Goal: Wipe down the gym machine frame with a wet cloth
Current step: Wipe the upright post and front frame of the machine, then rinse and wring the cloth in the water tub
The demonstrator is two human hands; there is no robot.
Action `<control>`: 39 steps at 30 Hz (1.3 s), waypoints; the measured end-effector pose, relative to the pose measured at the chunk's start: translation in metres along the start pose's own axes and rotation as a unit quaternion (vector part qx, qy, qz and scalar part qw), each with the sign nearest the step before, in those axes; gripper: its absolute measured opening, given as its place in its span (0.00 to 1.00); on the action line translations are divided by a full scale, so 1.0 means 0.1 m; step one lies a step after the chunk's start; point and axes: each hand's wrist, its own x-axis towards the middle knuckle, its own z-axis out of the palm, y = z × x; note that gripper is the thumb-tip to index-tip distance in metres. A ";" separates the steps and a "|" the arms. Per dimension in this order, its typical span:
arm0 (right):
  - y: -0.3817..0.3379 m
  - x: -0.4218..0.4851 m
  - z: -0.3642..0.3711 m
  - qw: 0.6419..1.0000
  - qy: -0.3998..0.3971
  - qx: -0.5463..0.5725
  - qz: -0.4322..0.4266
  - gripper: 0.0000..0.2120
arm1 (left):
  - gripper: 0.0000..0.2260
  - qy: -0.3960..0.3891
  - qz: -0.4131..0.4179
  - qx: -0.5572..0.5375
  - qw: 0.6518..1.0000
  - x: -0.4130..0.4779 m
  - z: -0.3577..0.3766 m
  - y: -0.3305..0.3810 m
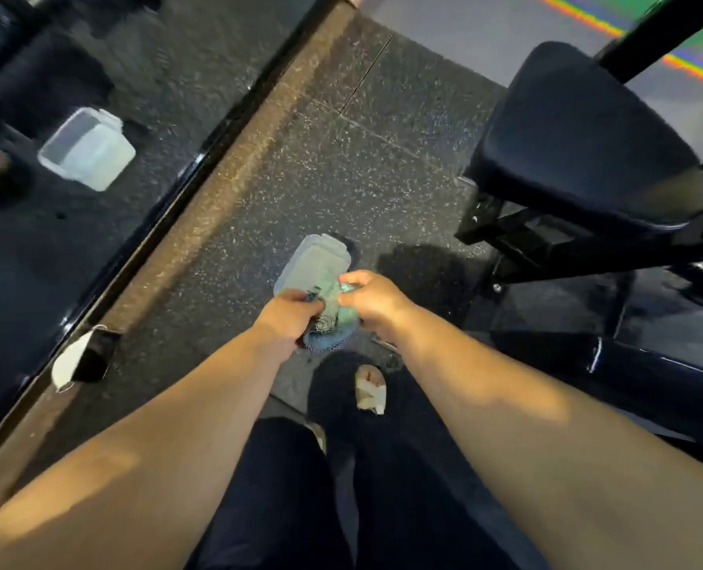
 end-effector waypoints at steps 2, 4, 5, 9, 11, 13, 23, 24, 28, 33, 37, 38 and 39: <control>-0.07 0.23 0.11 1.000 0.010 0.012 0.014 0.16 | 0.07 0.028 0.007 0.049 0.998 0.20 -0.12 0.09; -0.14 0.48 0.27 0.999 0.027 0.024 0.029 0.11 | 0.04 0.052 0.028 0.101 0.993 0.47 -0.29 0.20; -0.16 0.59 0.34 0.999 0.035 0.021 0.033 0.10 | 0.04 0.056 0.043 0.116 0.991 0.60 -0.34 0.25; -0.27 1.20 0.60 0.995 0.084 0.038 0.043 0.10 | 0.15 -0.020 0.071 0.205 0.976 1.22 -0.55 0.47; -0.21 1.46 0.72 0.991 0.101 0.055 0.062 0.11 | 0.22 -0.064 0.054 0.235 0.968 1.48 -0.65 0.49; -0.13 1.70 0.79 0.987 0.110 0.091 0.073 0.13 | 0.23 -0.086 0.048 0.281 0.955 1.81 -0.70 0.47; 1.10 3.47 0.70 0.986 0.145 -0.061 0.060 0.15 | 0.12 -0.047 -0.028 0.262 0.964 3.81 -0.14 -0.48; 1.27 3.69 0.70 0.983 0.148 -0.093 0.048 0.15 | 0.12 -0.059 -0.033 0.290 0.955 4.04 -0.05 -0.60; 1.77 4.45 0.76 0.964 0.157 -0.213 0.016 0.17 | 0.16 0.019 -0.013 0.280 0.960 4.77 0.10 -1.00; 2.04 5.09 1.06 0.892 0.016 -0.447 -0.060 0.32 | 0.21 -0.048 0.068 0.397 0.914 5.39 0.43 -1.26; 2.11 5.32 1.12 0.881 0.018 -0.472 -0.011 0.28 | 0.18 -0.060 0.052 0.375 0.924 5.66 0.52 -1.38; 2.11 5.33 1.12 0.895 0.029 -0.444 -0.005 0.25 | 0.17 -0.072 0.035 0.334 0.939 5.69 0.52 -1.39; 2.11 5.34 1.12 0.917 0.041 -0.396 -0.004 0.22 | 0.15 -0.083 0.013 0.272 0.958 5.71 0.50 -1.40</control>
